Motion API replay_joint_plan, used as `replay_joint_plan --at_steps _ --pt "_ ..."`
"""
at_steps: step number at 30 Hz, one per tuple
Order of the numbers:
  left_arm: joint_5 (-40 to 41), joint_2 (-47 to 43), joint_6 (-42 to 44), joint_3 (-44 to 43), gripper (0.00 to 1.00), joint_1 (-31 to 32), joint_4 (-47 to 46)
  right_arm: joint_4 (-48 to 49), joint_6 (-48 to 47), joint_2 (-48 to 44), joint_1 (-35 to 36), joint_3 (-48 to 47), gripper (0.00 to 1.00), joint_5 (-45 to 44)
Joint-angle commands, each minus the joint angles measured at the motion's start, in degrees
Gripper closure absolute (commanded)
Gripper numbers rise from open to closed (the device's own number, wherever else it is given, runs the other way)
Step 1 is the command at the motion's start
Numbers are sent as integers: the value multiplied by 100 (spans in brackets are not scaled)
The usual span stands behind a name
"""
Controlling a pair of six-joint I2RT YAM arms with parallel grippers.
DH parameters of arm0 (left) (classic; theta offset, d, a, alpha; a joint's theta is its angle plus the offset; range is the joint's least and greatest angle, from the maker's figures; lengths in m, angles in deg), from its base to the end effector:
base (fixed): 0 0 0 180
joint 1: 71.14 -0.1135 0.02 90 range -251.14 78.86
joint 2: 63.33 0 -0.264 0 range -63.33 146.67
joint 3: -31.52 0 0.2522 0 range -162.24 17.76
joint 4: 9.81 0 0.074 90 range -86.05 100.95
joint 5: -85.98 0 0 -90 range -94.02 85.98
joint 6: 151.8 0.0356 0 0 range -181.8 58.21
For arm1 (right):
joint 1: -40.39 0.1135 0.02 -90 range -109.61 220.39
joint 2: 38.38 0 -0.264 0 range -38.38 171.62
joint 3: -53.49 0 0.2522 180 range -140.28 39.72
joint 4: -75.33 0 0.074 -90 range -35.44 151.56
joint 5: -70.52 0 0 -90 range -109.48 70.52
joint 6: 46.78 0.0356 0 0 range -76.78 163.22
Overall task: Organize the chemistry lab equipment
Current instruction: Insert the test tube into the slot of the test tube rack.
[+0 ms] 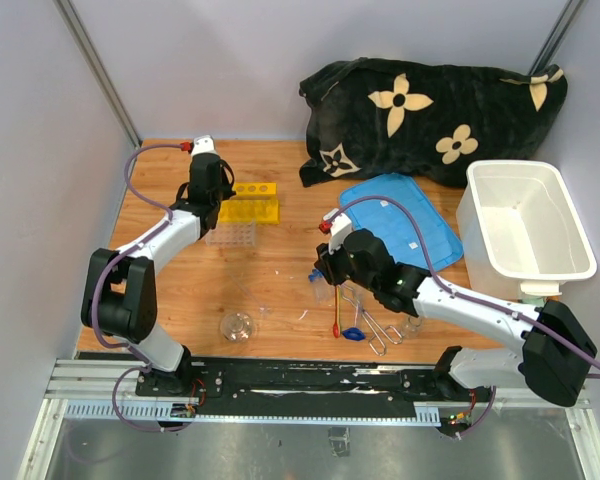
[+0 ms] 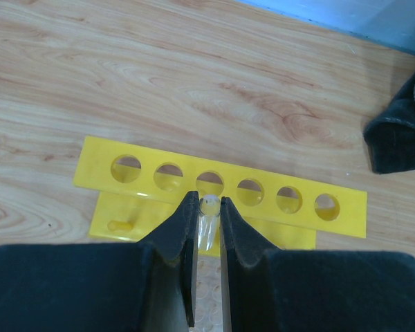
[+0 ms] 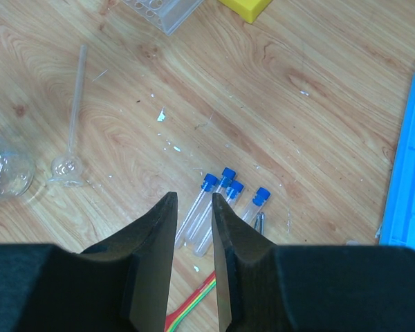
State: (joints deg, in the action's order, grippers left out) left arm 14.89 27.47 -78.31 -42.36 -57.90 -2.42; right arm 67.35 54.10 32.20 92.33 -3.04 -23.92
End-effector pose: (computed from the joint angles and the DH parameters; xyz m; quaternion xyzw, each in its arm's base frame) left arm 0.3561 -0.0719 0.2597 -0.1127 0.8258 -0.0040 0.5525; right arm 0.1738 0.2175 0.2602 -0.2703 0.7835 0.2637 0.4934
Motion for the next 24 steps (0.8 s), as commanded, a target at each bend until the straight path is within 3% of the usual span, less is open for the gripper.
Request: replay_joint_plan --at_steps 1,24 --pt "6 60 69 -172 100 -49 -215 175 -6 34 -117 24 72 126" --pt "131 -8 122 -43 100 -49 -196 279 72 22 -250 100 72 312"
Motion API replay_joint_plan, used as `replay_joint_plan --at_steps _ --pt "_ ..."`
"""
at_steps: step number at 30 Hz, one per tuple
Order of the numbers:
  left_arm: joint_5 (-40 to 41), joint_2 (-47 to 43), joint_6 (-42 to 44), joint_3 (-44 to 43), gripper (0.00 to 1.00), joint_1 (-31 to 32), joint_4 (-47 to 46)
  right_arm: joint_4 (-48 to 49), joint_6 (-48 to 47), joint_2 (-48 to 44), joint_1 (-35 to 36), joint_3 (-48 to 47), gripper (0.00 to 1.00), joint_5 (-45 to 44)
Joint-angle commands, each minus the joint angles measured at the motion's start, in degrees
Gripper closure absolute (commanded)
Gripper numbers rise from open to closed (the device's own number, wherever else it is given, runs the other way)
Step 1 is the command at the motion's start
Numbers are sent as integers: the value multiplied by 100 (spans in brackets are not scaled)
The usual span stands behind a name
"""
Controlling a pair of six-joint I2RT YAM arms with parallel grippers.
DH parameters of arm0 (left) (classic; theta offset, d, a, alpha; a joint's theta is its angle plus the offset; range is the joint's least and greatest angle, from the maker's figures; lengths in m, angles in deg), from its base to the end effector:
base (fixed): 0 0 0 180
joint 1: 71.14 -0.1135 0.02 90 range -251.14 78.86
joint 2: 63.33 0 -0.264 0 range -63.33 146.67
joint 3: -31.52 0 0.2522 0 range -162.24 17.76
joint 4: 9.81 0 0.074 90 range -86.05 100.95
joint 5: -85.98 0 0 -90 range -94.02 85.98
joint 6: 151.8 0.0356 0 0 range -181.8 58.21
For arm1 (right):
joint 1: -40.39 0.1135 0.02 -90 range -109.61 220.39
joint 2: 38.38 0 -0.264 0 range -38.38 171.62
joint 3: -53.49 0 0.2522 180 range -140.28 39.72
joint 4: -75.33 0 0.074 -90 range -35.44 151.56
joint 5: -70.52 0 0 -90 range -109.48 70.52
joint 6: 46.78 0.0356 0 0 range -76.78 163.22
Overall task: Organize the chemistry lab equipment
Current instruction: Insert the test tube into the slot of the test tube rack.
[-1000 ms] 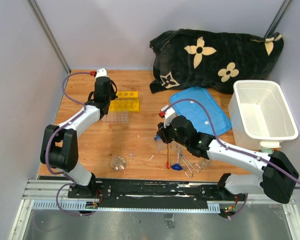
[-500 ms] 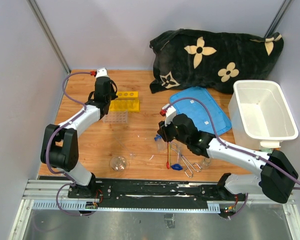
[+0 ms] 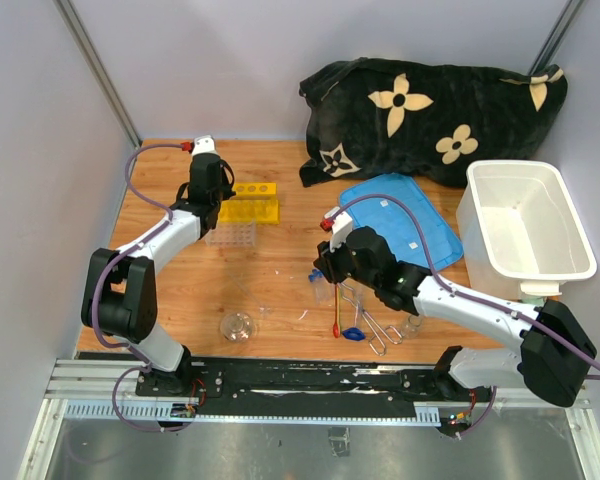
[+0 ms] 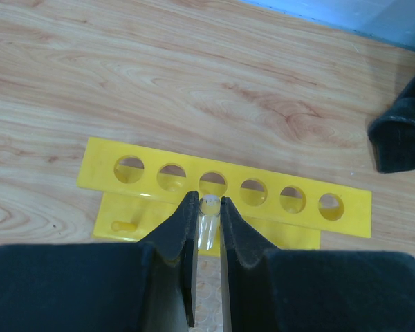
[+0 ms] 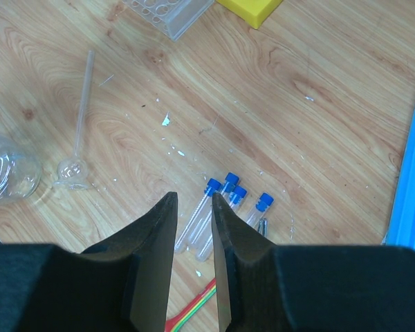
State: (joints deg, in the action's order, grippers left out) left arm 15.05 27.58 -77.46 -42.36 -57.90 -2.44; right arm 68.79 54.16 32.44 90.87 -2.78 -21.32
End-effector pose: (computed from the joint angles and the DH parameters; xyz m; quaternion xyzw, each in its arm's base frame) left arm 0.3564 -0.0719 0.2591 -0.1072 0.8269 0.0015 0.5521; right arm 0.1788 0.2150 0.2601 -0.2703 0.7789 0.2775 0.4931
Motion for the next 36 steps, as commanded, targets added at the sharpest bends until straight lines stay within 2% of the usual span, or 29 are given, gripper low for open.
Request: replay_joint_plan --at_steps 1,10,26,28,30,31,34,36 --pt "121 -9 39 -34 100 -51 -195 138 65 1 -106 75 72 59" --pt "174 -54 153 63 100 -34 -296 207 97 53 -150 99 72 124" --pt "73 -218 139 746 100 100 -897 257 134 -18 -282 207 72 185" --pt "54 -254 113 804 90 100 -970 268 136 -10 -285 203 72 207" --pt "17 -300 114 855 74 100 -1020 279 145 15 -291 196 72 218" --pt "-4 -321 122 856 69 100 -1027 276 143 37 -293 187 72 224" --pt "-44 -397 131 834 56 100 -1039 288 145 69 -303 168 72 250" --pt "-94 -476 138 819 51 100 -1034 298 163 80 -302 164 72 270"
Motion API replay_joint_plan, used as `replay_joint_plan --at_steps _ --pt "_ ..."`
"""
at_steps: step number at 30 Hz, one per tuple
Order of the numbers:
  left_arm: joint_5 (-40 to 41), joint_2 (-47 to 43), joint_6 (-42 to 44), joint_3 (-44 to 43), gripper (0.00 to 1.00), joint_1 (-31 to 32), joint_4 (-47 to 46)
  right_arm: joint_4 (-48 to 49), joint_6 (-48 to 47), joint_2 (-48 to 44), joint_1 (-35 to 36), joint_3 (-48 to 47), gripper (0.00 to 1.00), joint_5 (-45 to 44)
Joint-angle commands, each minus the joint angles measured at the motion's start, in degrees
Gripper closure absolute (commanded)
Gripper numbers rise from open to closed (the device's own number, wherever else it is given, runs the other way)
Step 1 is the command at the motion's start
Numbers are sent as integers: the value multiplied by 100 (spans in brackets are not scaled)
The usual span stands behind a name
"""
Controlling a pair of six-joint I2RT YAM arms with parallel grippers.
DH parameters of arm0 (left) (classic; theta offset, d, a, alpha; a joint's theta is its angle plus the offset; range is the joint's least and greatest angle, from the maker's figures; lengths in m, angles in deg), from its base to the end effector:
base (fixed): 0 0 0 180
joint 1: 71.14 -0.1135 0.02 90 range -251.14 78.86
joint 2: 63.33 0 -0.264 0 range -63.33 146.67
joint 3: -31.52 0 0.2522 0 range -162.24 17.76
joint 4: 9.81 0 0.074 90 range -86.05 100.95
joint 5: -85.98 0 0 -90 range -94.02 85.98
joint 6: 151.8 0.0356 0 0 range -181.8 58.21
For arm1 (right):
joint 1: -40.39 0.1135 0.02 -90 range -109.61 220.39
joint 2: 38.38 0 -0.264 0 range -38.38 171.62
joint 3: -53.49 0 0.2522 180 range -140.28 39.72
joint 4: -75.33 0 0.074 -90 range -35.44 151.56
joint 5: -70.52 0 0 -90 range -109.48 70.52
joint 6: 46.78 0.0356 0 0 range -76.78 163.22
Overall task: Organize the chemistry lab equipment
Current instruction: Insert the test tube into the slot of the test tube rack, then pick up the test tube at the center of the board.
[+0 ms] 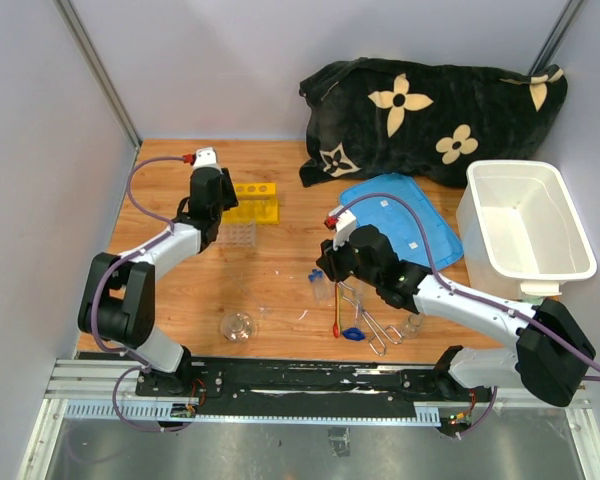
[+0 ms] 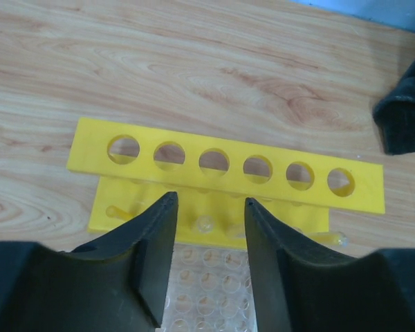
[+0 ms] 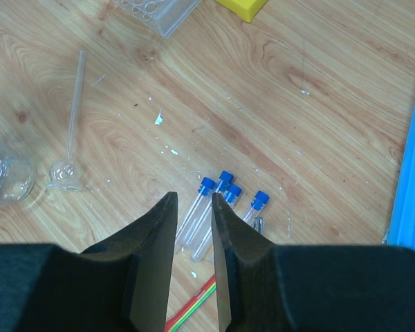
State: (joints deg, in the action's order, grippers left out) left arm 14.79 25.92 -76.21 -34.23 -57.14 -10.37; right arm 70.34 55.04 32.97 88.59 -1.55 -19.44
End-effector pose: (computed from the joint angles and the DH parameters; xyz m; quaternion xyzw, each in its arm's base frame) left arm 0.3395 -0.0728 0.2349 -0.0932 0.8221 -0.0017 0.5617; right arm 0.1864 0.2086 0.2530 -0.2579 0.7843 0.2825 0.4885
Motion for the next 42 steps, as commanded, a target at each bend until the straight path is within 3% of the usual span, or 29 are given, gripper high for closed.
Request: replay_joint_plan --at_steps 1,7,13,21,28,33,42 --pt "-70 -357 5 -2 50 29 -241 149 85 34 -79 45 73 91" --pt "-138 -798 -163 -84 50 33 86 123 149 7 -76 35 73 119" --pt "-818 -1589 -991 -161 49 74 1464 -739 192 -76 -90 -412 73 -464" --pt "-2083 -3142 -2121 993 45 156 2011 -2231 76 -153 -94 -1087 73 -776" --pt "-3056 -3896 -2438 1520 45 217 2436 -2535 328 527 -178 -1324 74 -160" --pt "-3004 -4376 -2321 1428 45 386 3142 -2933 623 1392 -151 -1938 75 520" --pt "-2898 -4975 -2396 1588 45 386 3421 -2926 866 1924 173 -2115 76 552"
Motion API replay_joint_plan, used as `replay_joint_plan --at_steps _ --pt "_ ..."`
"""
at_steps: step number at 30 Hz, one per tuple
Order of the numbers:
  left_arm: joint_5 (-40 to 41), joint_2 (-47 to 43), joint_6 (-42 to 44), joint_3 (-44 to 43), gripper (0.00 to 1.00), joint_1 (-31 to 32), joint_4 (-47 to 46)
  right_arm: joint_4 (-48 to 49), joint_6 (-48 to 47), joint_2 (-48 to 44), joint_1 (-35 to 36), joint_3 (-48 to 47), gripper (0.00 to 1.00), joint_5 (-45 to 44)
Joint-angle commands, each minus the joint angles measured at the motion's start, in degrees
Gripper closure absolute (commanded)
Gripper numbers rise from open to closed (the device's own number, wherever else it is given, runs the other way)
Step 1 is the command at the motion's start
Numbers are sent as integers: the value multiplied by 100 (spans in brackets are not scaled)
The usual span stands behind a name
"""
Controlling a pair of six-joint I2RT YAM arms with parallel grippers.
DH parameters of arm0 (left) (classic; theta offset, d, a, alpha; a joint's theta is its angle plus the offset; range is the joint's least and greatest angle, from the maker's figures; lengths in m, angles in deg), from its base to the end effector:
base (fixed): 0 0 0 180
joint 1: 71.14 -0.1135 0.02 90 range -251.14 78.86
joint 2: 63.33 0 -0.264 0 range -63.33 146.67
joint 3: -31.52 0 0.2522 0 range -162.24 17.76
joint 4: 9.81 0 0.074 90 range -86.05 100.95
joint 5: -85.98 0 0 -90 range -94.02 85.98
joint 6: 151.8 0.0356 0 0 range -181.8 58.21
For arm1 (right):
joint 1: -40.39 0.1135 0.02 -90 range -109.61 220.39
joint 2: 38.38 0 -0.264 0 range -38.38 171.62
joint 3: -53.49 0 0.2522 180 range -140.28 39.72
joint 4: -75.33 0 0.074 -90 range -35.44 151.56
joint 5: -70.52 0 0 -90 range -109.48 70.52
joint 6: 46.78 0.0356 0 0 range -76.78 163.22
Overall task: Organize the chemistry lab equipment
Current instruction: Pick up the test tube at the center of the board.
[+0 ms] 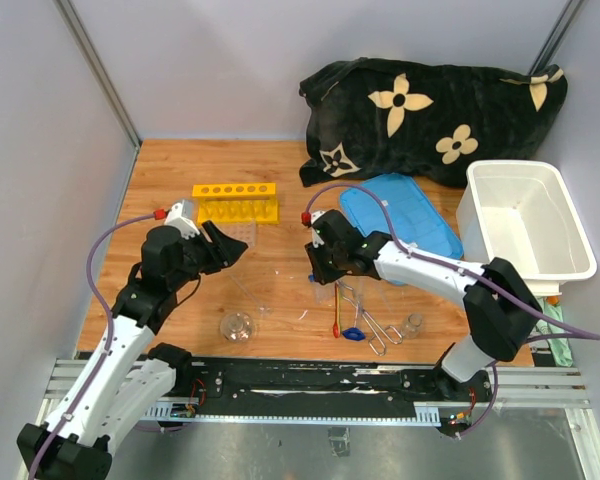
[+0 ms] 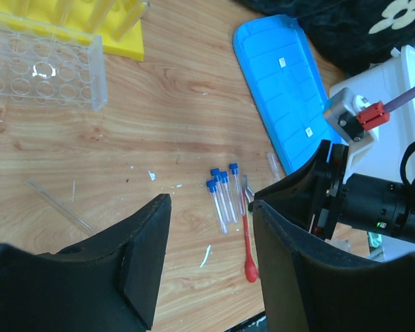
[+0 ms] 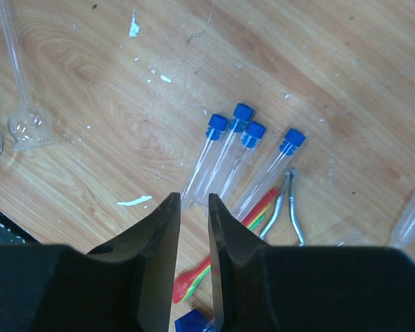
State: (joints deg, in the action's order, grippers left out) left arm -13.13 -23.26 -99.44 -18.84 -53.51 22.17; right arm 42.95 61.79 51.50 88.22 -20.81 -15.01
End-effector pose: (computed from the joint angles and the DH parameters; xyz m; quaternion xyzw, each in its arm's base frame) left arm 0.1580 -0.0561 0.2882 -0.0994 0.8201 -0.3178 0.4653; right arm 0.2233 0.2507 0.2284 -0.2491 0.8990 0.2267 0.2800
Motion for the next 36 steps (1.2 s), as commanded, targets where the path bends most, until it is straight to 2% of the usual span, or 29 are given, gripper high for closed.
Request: replay_joint_plan --at_steps 1,11,24,36 --pt "-131 -49 -83 74 45 24 155 -192 205 99 276 -180 76 78" --pt "-172 -44 -41 117 45 23 147 -159 285 450 485 -100 77 -207" --pt "-226 -135 -55 221 45 27 140 -438 -13 1201 356 -804 79 -286" --pt "-254 -53 -58 268 45 28 94 -372 42 1147 211 -504 80 -406"
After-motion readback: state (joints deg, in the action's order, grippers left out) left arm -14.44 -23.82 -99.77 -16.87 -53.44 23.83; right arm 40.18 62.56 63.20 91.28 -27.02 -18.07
